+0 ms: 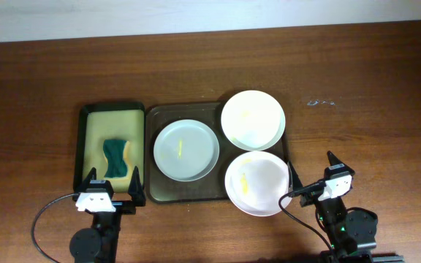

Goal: Clean dirty plates on tray and stack at the side
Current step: 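Move left gripper to the sponge and right gripper to the blue-white plate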

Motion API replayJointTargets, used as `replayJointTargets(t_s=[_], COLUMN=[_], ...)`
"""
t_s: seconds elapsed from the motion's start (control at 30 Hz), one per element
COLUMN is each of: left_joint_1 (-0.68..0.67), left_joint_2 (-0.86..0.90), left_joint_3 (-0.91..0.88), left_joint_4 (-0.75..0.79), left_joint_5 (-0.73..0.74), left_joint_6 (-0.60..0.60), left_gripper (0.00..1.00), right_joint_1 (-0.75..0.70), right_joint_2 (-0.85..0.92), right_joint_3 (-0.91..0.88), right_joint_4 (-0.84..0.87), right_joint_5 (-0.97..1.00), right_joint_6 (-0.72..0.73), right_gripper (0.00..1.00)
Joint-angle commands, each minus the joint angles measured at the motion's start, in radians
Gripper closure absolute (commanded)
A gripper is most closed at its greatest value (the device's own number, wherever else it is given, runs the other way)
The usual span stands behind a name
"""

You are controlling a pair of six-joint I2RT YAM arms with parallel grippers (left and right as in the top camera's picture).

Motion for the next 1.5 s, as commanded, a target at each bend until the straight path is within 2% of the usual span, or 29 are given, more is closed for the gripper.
replayJointTargets(t_s=[0.0,0.67,0.7,0.77,0.8,0.83,0.87,0.9,0.93,0.97,1.0,1.03,1.07,1.13,1.17,1.23,1.27,1.33,1.37,1.4,1.43,1.47], left_joint_1=[-0.004,-0.004,-0.004,-0.004,-0.004,-0.004,-0.004,-0.004,-0.004,-0.004,-0.004,-0.004,-0.004,-0.004,-0.004,-0.004,-0.004,-0.004,-0.004,-0.004,-0.004,-0.004], left_joint_2=[-0.005,-0.005,-0.005,-0.005,-0.005,-0.005,-0.005,-0.005,-0.005,-0.004,0.003,0.054,0.151,0.392,0.561,0.859,0.997,1.144,1.220,1.299,1.349,1.425], left_joint_3=[-0.001,-0.001,-0.001,0.000,0.000,0.000,0.008,0.035,0.088,0.178,0.291,0.465,0.628,0.926,1.114,1.421,1.545,1.645,1.666,1.666,1.666,1.658], left_joint_4=[-0.006,-0.005,-0.003,0.007,0.022,0.116,0.143,0.114,0.039,-0.068,-0.178,-0.307,-0.400,-0.600,-0.750,-1.002,-1.119,-1.233,-1.279,-1.334,-1.375,-1.407], left_joint_5=[0.007,0.008,0.039,0.202,0.211,0.286,0.366,0.430,0.441,0.427,0.336,0.177,0.092,0.089,0.089,0.088,0.097,0.100,0.100,0.099,0.096,0.096], left_joint_6=[0.013,0.012,0.011,0.001,-0.003,-0.017,-0.018,-0.024,-0.081,-0.092,-0.091,-0.064,-0.018,-0.001,0.023,0.096,0.095,0.095,0.095,0.095,0.094,0.094], left_gripper=[0.00,0.01,0.01,0.00,0.01,0.01,0.00,0.01,0.01,0.01,0.01,0.00,0.01,0.01,0.01,0.00,0.01,0.01,0.01,0.66,1.00,1.00], right_joint_1=[-0.009,-0.009,-0.009,-0.009,-0.009,-0.009,-0.009,-0.009,-0.009,-0.009,-0.009,-0.009,-0.009,-0.009,-0.009,-0.009,-0.009,-0.009,-0.009,-0.007,0.015,0.069], right_joint_2=[-0.006,-0.006,-0.006,-0.006,-0.006,-0.006,-0.006,-0.006,-0.006,-0.006,0.002,0.049,0.142,0.417,0.602,0.907,1.074,1.289,1.402,1.519,1.606,1.697], right_joint_3=[-0.005,-0.005,-0.005,-0.005,-0.005,-0.005,-0.001,0.016,0.062,0.151,0.281,0.444,0.612,0.934,1.125,1.390,1.521,1.661,1.707,1.717,1.711,1.701], right_joint_4=[-0.005,-0.005,-0.005,-0.004,0.005,0.027,0.030,0.033,-0.008,-0.106,-0.206,-0.311,-0.415,-0.658,-0.840,-1.080,-1.188,-1.249,-1.332,-1.338,-1.364,-1.375], right_joint_5=[0.005,0.005,-0.004,-0.024,-0.026,-0.078,-0.251,-0.344,-0.332,-0.281,-0.179,-0.099,-0.049,-0.031,-0.031,-0.040,-0.104,-0.232,-0.326,-0.446,-0.465,-0.406], right_joint_6=[0.004,0.004,0.005,0.004,0.004,0.005,0.004,0.018,0.097,0.117,0.116,0.105,0.105,0.105,0.106,0.106,0.106,0.109,0.110,0.110,0.110,0.110], right_gripper=[0.02,0.02,0.02,0.02,0.02,0.02,0.02,0.02,0.02,0.02,0.02,0.02,0.02,0.02,0.02,0.02,0.02,0.02,0.02,0.43,0.81,0.84])
